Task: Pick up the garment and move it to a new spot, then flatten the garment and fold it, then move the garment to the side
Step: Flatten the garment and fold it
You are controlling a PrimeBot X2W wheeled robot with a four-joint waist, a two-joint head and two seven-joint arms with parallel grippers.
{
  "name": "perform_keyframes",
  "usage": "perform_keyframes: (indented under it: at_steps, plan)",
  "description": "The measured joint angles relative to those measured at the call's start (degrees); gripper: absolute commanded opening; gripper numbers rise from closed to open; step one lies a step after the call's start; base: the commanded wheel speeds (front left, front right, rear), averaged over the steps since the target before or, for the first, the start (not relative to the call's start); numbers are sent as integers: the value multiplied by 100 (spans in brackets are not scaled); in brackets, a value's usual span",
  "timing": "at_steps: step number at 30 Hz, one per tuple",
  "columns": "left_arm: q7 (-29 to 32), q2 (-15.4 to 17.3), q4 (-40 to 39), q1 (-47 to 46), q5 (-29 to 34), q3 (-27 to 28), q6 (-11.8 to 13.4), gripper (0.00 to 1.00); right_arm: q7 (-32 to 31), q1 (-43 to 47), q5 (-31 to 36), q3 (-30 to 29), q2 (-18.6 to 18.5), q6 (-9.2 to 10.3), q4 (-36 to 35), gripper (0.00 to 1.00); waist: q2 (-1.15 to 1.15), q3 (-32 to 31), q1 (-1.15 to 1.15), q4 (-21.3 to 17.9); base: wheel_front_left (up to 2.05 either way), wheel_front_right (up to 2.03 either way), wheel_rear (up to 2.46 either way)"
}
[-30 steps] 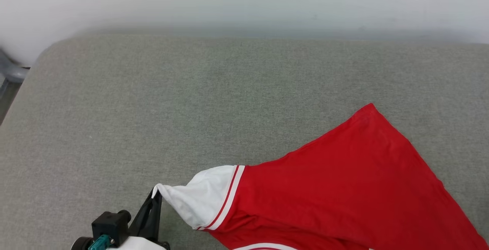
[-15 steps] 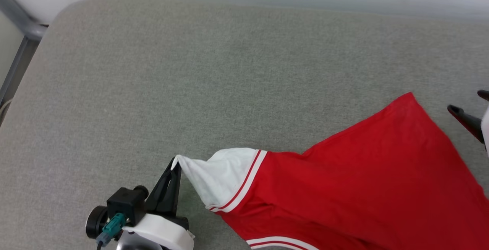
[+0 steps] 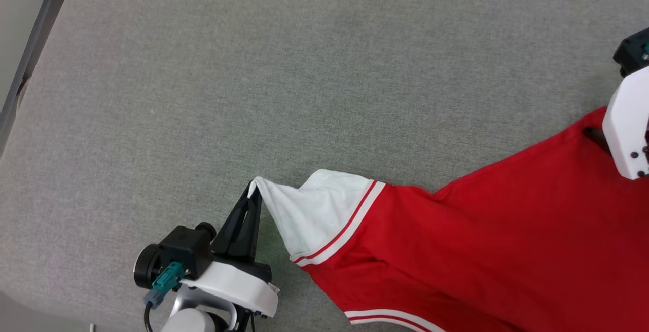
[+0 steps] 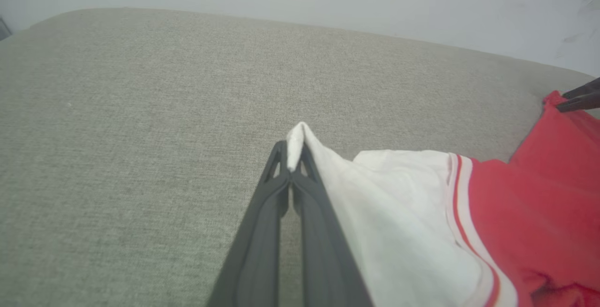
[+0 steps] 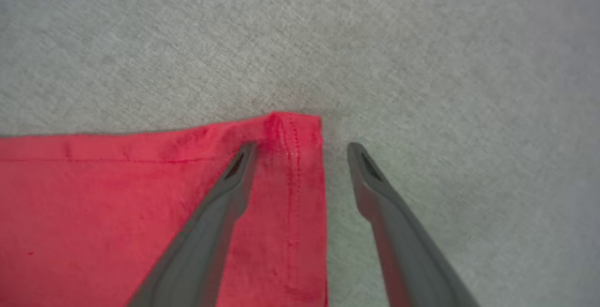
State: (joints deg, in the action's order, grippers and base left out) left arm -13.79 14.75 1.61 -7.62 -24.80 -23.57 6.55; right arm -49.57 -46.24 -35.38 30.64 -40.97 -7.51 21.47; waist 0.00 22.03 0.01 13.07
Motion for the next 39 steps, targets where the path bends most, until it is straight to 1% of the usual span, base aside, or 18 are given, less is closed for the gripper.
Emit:
perform_keyframes:
  at_steps: [2,6,9,10,11,15,19,24,29,34,39]
  plan:
    - [-9,-34,29,-46,3,-12,-12,0,102,-65,3,125,105,0,274,100,0,82,0,49,0,0,0]
    - [-34,-73,92,-122,11,-26,-49,0,390,-166,-7,345,201,2,699,100,0,199,-1,105,0,0,0]
    - [-52,-89,168,-155,11,-32,-59,0,531,-247,-144,633,191,20,898,100,0,201,-2,112,0,0,0]
    - [-52,-88,190,-155,11,-24,-58,0,599,-269,-185,697,188,20,927,27,0,187,-2,99,0,0,0]
    - [-53,-86,213,-155,11,-18,-58,0,691,-282,-223,755,189,20,967,0,0,166,-2,83,0,0,0]
    - [-59,-66,282,-146,5,7,-58,0,1036,-288,-461,968,266,4,1077,0,0,23,-2,6,0,0,0]
    - [-77,-13,330,-90,-3,30,-53,0,1562,-270,-733,1077,275,0,1094,0,0,-203,-1,-91,0,0,0]
    - [-77,119,319,52,-12,101,-38,0,2392,-135,-948,1149,93,0,848,0,0,-579,-1,-226,0,0,0]
    - [-44,302,149,171,-68,207,0,0,3056,146,-1092,1148,-135,0,509,0,0,-980,-1,-416,0,0,0]
    - [54,560,-147,150,-67,364,10,0,3498,402,-1092,894,-269,-1,68,0,0,-1339,-2,-644,0,0,0]
    - [224,775,-528,-367,3,505,16,0,3793,514,-869,350,-320,-1,-360,0,0,-1567,-2,-884,0,0,0]
